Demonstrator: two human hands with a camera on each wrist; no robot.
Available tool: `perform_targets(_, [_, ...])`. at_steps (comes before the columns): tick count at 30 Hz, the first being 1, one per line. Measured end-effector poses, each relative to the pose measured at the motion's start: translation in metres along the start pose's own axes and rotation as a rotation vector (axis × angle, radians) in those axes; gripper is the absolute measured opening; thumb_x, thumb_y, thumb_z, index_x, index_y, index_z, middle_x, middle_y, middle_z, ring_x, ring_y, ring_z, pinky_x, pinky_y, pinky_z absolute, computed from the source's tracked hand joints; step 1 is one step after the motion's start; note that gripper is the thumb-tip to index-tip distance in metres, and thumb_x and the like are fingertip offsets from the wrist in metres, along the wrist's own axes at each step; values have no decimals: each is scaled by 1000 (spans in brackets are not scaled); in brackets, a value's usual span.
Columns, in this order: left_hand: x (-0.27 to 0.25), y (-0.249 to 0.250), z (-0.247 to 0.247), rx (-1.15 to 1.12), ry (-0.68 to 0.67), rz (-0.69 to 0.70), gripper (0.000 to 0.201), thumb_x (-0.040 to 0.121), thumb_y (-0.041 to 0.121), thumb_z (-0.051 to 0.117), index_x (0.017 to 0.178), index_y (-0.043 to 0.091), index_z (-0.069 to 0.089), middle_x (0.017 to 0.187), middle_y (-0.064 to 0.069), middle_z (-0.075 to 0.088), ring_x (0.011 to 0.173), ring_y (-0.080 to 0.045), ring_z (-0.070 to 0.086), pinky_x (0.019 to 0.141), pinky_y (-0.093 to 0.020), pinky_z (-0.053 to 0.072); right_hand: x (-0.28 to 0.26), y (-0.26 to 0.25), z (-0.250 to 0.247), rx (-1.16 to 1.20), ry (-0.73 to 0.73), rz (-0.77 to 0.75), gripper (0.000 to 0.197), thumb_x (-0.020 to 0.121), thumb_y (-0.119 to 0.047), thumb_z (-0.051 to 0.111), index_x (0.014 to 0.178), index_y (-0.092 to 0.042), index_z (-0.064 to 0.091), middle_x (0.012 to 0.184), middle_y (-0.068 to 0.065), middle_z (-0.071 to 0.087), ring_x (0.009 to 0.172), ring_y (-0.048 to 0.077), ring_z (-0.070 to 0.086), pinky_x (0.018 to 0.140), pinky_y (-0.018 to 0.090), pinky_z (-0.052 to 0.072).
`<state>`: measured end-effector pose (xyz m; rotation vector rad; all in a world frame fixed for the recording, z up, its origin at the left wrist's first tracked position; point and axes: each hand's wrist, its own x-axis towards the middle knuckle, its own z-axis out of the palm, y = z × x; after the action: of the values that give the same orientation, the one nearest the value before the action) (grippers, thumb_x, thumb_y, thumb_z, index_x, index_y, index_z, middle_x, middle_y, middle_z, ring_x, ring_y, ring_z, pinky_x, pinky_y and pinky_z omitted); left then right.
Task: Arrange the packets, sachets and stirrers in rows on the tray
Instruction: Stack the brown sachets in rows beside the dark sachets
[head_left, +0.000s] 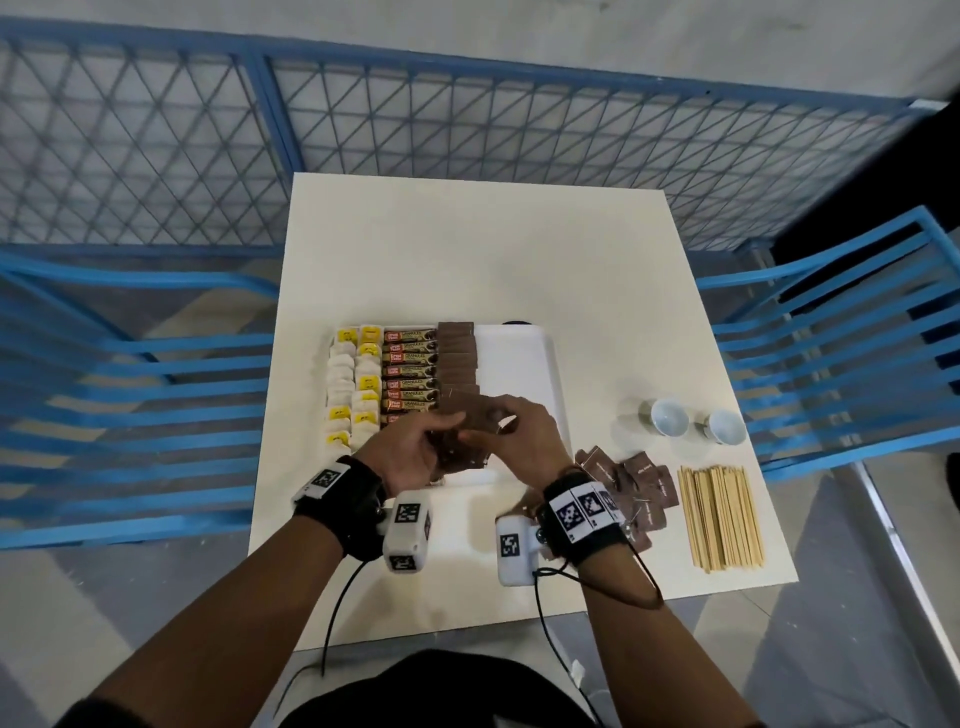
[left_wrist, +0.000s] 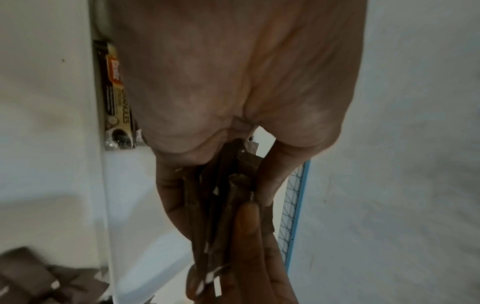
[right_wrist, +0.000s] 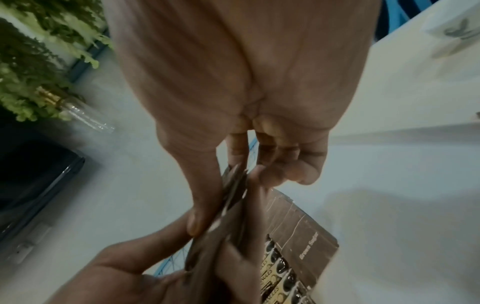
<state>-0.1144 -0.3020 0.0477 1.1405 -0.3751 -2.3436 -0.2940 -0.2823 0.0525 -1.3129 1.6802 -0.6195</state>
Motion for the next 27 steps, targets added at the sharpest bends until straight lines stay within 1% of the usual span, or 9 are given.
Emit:
perform_targets(3, [-4, -1, -9, 27, 15, 51, 32, 95, 9, 59, 128, 9, 62, 104, -12, 74, 91, -29, 72, 82, -43, 62, 2, -1, 4, -75, 5, 6, 46, 65, -45, 90, 102, -31, 66, 97, -3, 59, 73, 6, 55, 61, 10, 41])
perform_targets(5, [-6, 1, -13, 16, 10, 80, 35, 96, 7, 59, 131, 11, 58, 106, -14, 73, 92, -32, 71, 80, -44, 62, 2, 0, 7, -13, 9, 40, 50, 63, -48, 90, 101, -28, 66, 88, -2, 65, 69, 9, 60, 60, 19, 48])
perform_targets(7, [-6, 2, -16, 1, 32, 98, 39, 94, 6, 63, 132, 13, 59, 107, -14, 72, 94, -31, 71, 82, -47, 60, 2, -3, 5, 106, -6, 84, 45, 66, -40, 91, 97, -17, 67, 78, 5, 71, 58, 11, 63, 53, 27, 50])
perform_targets(10, [-7, 3, -17, 32, 80, 129, 42, 89, 5, 69, 130, 12, 61, 109, -14, 71, 96, -29, 69, 81, -47, 59, 4, -6, 0, 189, -8, 97, 30, 73, -23, 89, 84, -8, 65, 66, 11, 69, 47, 13, 59, 46, 24, 47])
perform_targets(12, [-7, 2, -15, 87, 108, 174, 39, 87, 6, 72, 125, 12, 64, 107, -12, 73, 95, -29, 70, 78, -45, 59, 7, -6, -2, 245, 2, 88, 23, 78, -17, 85, 82, -6, 65, 67, 17, 69, 50, 18, 60, 47, 27, 48])
perform_targets(15, [-7, 0, -10, 117, 167, 244, 28, 90, 4, 68, 117, 12, 67, 105, -13, 75, 92, -29, 71, 77, -42, 58, 12, -4, -3, 327, 1, 106, 15, 87, -14, 76, 88, -1, 69, 76, 24, 70, 54, 24, 61, 49, 31, 48])
perform_targets(19, [-8, -3, 0, 104, 163, 256, 27, 92, 6, 68, 118, 12, 67, 109, -17, 74, 95, -34, 71, 72, -40, 60, 18, -1, -5, 340, 15, 96, 10, 91, -11, 70, 88, -1, 70, 72, 21, 70, 51, 24, 60, 46, 31, 47])
perform_targets(22, [-7, -9, 4, 184, 162, 262, 41, 87, 3, 74, 126, 12, 63, 114, -19, 73, 101, -35, 72, 68, -37, 60, 22, 1, -9, 302, 35, 96, 11, 91, -12, 69, 86, -3, 71, 70, 15, 72, 49, 22, 61, 45, 30, 48])
perform_targets(27, [0, -23, -1, 162, 244, 280, 49, 84, -4, 74, 130, 7, 60, 119, -22, 71, 103, -38, 70, 70, -37, 59, 26, 11, -15, 284, -133, 85, 9, 86, -10, 76, 92, -4, 72, 75, 13, 75, 57, 25, 68, 52, 33, 56])
